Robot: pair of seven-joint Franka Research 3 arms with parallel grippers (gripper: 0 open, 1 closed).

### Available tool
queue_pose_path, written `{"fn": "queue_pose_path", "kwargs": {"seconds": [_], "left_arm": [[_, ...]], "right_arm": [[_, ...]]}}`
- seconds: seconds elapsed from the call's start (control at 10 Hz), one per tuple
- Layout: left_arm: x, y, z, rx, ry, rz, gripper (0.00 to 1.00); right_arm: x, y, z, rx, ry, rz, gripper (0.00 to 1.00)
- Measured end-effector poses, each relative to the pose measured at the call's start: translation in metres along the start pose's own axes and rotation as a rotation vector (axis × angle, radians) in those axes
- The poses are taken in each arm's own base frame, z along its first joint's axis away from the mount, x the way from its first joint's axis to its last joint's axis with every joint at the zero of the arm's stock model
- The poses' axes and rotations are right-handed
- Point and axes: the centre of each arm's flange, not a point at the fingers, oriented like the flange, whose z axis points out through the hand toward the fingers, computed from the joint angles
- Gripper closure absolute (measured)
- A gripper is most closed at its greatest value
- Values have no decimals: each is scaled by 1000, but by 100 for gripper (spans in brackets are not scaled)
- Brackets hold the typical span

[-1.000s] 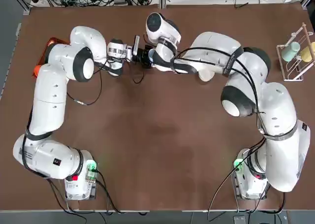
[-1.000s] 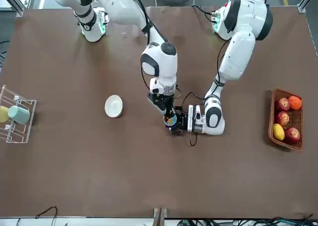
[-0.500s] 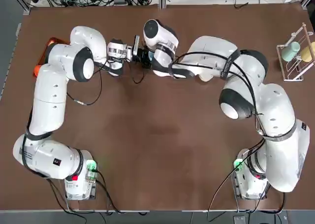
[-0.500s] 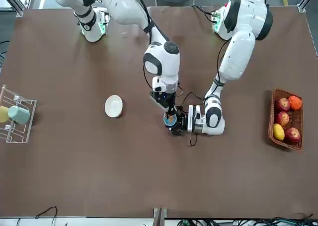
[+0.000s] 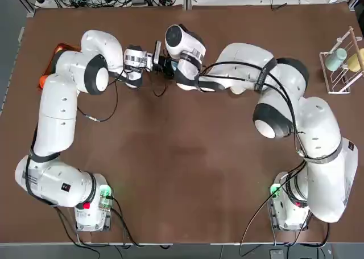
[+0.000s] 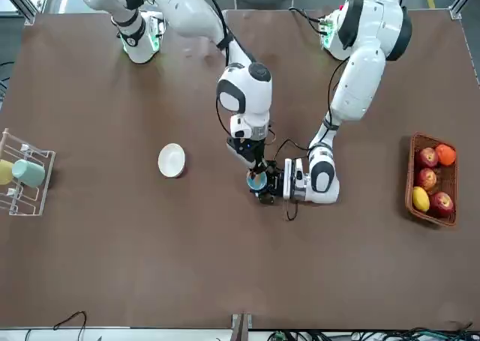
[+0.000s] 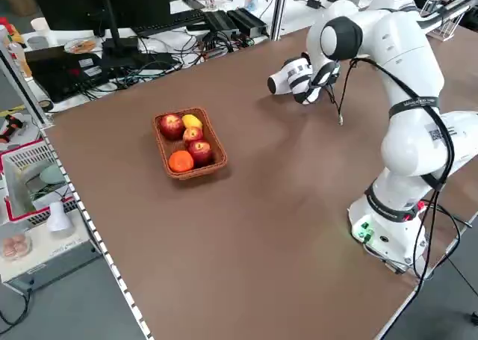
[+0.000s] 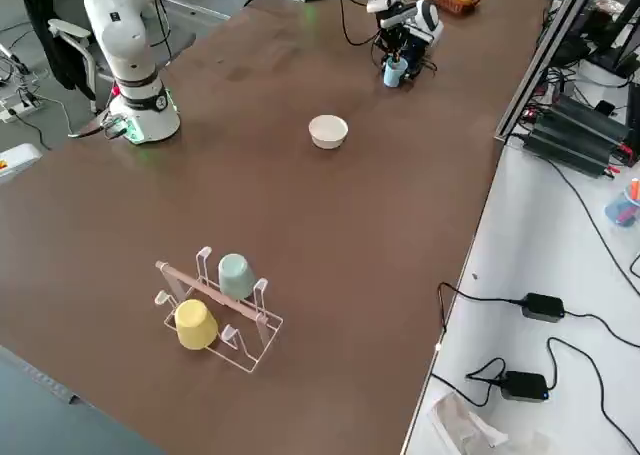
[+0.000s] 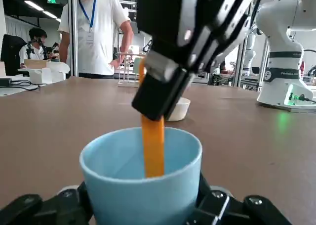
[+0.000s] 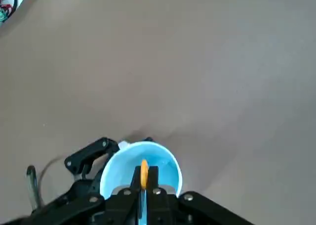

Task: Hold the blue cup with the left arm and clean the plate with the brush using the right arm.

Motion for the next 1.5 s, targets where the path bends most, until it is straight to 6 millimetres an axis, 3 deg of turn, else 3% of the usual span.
{"fn": "queue_pose_path", "kwargs": {"seconds": [0.2, 0.5, 0.9, 1.3, 1.5], "left_arm": [[0, 0, 0, 0, 0, 0, 26], [0, 0, 0, 0, 0, 0, 26], [0, 0, 0, 0, 0, 0, 26], [0, 0, 0, 1, 0, 0, 26], [0, 0, 0, 1, 0, 0, 26]], "right_arm": [[-15, 0, -5, 5, -5, -6, 94], [-16, -1, -6, 8, -4, 6, 94], [5, -11, -8, 29, 4, 64, 94], [32, -11, 5, 20, 15, 100, 94], [35, -12, 4, 22, 16, 104, 94]]}}
